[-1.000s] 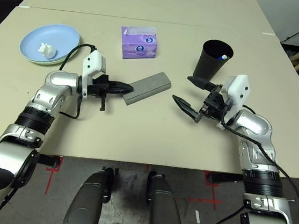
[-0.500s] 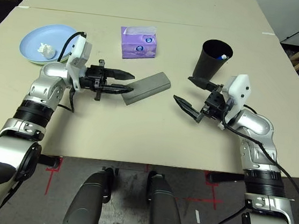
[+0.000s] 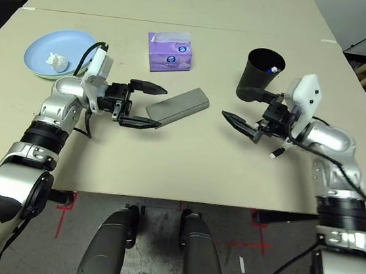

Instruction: Organize and tidy the items on the table.

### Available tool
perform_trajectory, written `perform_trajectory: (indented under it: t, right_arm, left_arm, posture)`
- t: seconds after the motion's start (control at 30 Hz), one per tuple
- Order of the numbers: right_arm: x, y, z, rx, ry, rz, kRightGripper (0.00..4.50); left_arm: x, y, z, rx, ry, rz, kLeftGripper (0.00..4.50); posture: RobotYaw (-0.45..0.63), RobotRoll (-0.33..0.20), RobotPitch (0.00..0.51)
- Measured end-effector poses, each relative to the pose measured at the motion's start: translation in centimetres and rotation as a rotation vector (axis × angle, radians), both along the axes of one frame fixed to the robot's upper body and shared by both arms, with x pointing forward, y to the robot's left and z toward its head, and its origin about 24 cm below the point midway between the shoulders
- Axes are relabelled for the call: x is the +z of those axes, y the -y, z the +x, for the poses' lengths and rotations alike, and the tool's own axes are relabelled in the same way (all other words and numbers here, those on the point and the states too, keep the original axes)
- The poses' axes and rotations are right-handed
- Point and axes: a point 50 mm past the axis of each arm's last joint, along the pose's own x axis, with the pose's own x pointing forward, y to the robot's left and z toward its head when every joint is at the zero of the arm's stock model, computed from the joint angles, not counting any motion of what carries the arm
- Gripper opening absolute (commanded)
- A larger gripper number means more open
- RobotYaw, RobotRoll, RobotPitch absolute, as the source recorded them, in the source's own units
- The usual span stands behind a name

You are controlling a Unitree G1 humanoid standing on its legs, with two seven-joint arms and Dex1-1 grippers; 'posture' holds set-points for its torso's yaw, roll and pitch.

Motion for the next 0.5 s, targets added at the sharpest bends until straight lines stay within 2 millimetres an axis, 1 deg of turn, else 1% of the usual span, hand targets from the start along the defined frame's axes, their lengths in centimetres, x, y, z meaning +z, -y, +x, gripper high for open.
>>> perform_trajectory:
  t: [0.07, 0.17, 0.23, 0.3, 0.4, 0.5]
  right_arm:
    - [0.0, 0.3, 0.0, 0.007, -0.013, -0.096, 4.50]
    - [-1.0, 1.0, 0.1, -0.004, -0.071, -0.267, 4.50]
    - [-1.2, 1.3, 0.1, 0.001, -0.098, -0.350, 4.50]
    - [-0.7, 1.4, 0.2, 0.032, -0.107, -0.470, 4.50]
    - [0.5, 1.5, 0.5, 0.048, -0.080, -0.606, 4.50]
    - [1.3, 1.8, 0.9, 0.057, -0.077, -0.727, 4.50]
  left_arm:
    - [-0.2, 0.2, -0.1, -0.007, 0.007, -0.005, 4.47]
    - [-0.5, 0.1, -0.1, -0.011, -0.007, 0.000, 4.47]
    - [-0.8, -0.1, -0.2, -0.016, -0.021, 0.006, 4.47]
    - [-1.2, -0.2, -0.3, -0.020, -0.046, 0.014, 4.47]
    - [-1.4, -0.1, -0.3, -0.025, -0.054, 0.017, 4.47]
    - [-1.5, 0.0, -0.4, -0.025, -0.056, 0.015, 4.47]
  posture:
    - [0.03, 0.000, 0.224]
    - [0.02, 0.000, 0.228]
    - [0.02, 0.000, 0.231]
    - [0.02, 0.000, 0.231]
    - [0.02, 0.000, 0.235]
    - [0.03, 0.000, 0.241]
